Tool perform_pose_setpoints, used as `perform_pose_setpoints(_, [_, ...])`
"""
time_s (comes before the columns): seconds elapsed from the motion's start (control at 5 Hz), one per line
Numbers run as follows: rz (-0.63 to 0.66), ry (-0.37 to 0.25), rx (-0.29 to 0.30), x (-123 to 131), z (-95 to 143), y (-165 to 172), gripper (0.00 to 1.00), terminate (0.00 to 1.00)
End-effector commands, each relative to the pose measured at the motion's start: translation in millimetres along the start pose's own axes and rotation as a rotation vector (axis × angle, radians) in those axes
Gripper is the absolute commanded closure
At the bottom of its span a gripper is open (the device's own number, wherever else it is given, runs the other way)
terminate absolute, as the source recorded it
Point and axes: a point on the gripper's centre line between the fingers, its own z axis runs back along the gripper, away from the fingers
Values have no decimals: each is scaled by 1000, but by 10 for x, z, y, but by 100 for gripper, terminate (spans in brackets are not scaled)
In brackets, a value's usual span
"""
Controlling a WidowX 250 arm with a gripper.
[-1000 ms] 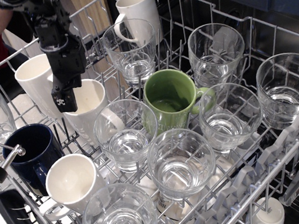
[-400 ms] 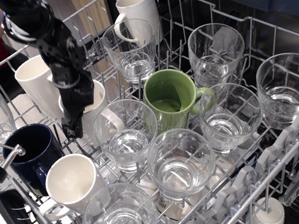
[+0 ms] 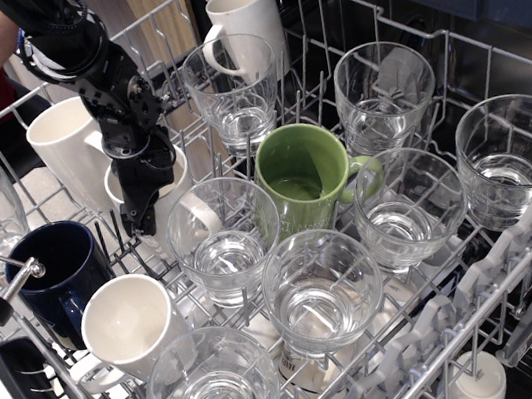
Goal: Pick up any cup
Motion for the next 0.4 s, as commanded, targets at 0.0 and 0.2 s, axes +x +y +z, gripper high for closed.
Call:
perform_pose_setpoints(0.0, [23, -44, 51, -32, 162, 296, 100, 0])
perform_pose_setpoints(0.2, [28, -86, 60, -58, 295, 361, 100, 0])
